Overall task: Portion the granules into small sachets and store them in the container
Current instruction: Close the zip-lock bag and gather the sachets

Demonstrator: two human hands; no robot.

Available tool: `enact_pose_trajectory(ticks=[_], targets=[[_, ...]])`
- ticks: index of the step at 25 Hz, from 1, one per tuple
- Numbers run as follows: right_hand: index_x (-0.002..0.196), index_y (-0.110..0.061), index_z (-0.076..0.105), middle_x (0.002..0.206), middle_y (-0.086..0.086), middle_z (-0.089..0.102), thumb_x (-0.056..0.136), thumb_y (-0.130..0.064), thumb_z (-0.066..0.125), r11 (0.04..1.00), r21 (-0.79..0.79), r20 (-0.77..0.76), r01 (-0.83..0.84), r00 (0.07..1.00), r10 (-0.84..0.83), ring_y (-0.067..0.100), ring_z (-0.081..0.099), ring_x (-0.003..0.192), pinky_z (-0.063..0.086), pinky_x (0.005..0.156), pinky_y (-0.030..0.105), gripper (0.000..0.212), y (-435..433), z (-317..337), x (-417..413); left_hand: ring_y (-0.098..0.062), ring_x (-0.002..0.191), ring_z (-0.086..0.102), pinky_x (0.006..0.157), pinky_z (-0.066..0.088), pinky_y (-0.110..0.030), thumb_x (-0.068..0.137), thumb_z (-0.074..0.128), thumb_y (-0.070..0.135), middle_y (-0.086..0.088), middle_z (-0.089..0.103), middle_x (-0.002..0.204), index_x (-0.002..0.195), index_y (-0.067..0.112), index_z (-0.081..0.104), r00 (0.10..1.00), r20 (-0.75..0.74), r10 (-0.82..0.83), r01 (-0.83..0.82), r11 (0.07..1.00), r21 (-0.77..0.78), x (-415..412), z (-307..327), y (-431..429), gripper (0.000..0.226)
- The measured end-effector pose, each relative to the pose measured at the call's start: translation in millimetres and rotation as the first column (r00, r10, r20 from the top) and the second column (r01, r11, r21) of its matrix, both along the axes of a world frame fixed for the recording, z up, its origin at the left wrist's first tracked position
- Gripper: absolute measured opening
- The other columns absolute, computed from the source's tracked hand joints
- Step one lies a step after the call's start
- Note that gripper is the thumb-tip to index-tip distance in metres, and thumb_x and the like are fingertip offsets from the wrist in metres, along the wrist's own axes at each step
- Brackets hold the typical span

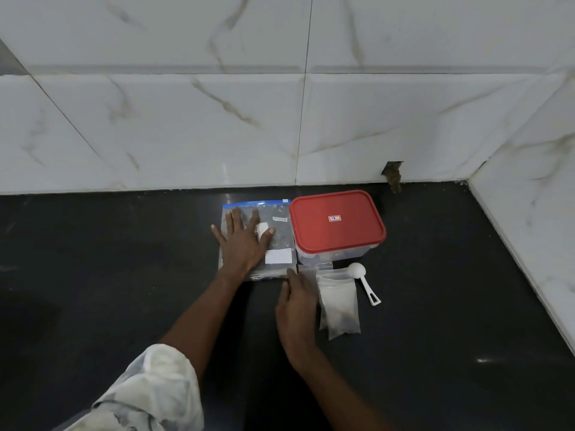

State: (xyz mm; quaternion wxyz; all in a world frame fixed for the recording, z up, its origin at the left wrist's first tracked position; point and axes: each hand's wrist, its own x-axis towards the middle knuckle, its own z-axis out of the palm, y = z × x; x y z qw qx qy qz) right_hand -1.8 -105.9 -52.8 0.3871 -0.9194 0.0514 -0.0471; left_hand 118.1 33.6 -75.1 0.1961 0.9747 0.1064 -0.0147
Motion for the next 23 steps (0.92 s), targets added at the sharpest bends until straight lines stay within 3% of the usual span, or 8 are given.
enact_pose_trajectory(ticks=[2,4,5,7,9,11,16,23], targets=[[0.143,-0.009,0.047,0.151,0.009,0.040,0.099,-0.008,0.040,0.986,0.006,-0.098,-0.164,0.982,0.164,0.025,0.037,0.140,0.027,0.114,0.030,0.045,-7,-4,-15,-0.031,0.157,-0.004,0.117,-0.013,-0.065,0.089,0.012,0.076,-0.012,0.005,0.170,0.157,0.036,0.028,0.998,0.062,-0.033,0.031,0.999,0.041,-5,3,-5,0.082],[0.152,-0.013,0.031,0.162,0.000,0.016,0.098,-0.019,0.024,0.947,-0.062,-0.175,-0.315,0.937,0.301,0.019,0.014,0.150,0.013,0.121,0.031,0.054,-14,-10,-22,-0.030,0.157,-0.008,0.117,-0.015,-0.064,0.087,0.008,0.078,-0.008,0.003,0.171,0.158,0.038,0.025,0.992,0.069,-0.105,0.101,0.993,0.061,-19,2,-14,0.083],[0.152,-0.013,0.029,0.162,-0.001,0.015,0.093,-0.024,0.017,0.939,-0.107,-0.155,-0.326,0.939,0.309,0.017,0.013,0.151,0.012,0.123,0.035,0.061,-17,-13,-21,-0.031,0.157,-0.010,0.118,-0.015,-0.064,0.086,0.010,0.079,-0.007,0.003,0.171,0.158,0.039,0.024,0.990,0.058,-0.127,0.123,0.990,0.068,-26,-1,-19,0.083],[0.145,-0.006,0.036,0.155,0.009,0.036,0.081,-0.020,0.023,0.910,-0.246,-0.072,-0.334,0.943,0.326,0.022,0.034,0.144,0.024,0.118,0.045,0.066,-17,-16,-17,-0.033,0.156,-0.012,0.117,-0.014,-0.066,0.084,0.013,0.083,-0.007,0.000,0.171,0.158,0.041,0.021,0.991,0.026,-0.131,0.129,0.989,0.072,-35,-6,-24,0.086],[0.136,-0.001,0.039,0.140,0.016,0.055,0.075,-0.022,0.041,0.859,-0.313,-0.115,-0.406,0.913,0.391,0.028,0.053,0.131,0.034,0.114,0.045,0.065,-11,-9,-12,-0.035,0.156,-0.013,0.117,-0.013,-0.068,0.080,0.011,0.086,-0.007,-0.003,0.171,0.159,0.041,0.016,0.994,-0.017,-0.110,0.111,0.991,0.068,-36,-10,-27,0.092],[0.134,0.001,0.039,0.135,0.020,0.059,0.073,-0.019,0.053,0.875,-0.268,-0.140,-0.403,0.915,0.379,0.031,0.058,0.125,0.036,0.106,0.043,0.066,-9,-5,-10,-0.035,0.155,-0.014,0.117,-0.012,-0.069,0.076,0.010,0.088,-0.006,-0.006,0.171,0.160,0.041,0.011,0.994,-0.050,-0.098,0.101,0.992,0.074,-33,-9,-28,0.097],[0.118,0.005,0.066,0.118,0.024,0.068,0.077,-0.014,0.030,0.862,-0.366,-0.249,-0.349,0.930,0.271,0.033,0.068,0.110,0.053,0.093,0.045,0.058,-5,-4,-8,-0.036,0.155,-0.013,0.116,-0.011,-0.071,0.075,0.013,0.090,-0.007,-0.006,0.171,0.160,0.041,0.012,0.995,-0.047,-0.087,0.091,0.992,0.085,-32,-9,-32,0.098],[0.119,0.007,0.066,0.122,0.027,0.065,0.075,-0.017,0.027,0.817,-0.466,-0.204,-0.340,0.939,0.275,0.035,0.066,0.113,0.054,0.093,0.048,0.064,-8,-9,-11,-0.037,0.155,-0.012,0.115,-0.011,-0.070,0.073,0.008,0.087,-0.008,-0.005,0.171,0.160,0.040,0.014,0.989,-0.016,-0.147,0.148,0.978,0.145,-15,-2,-29,0.099]])
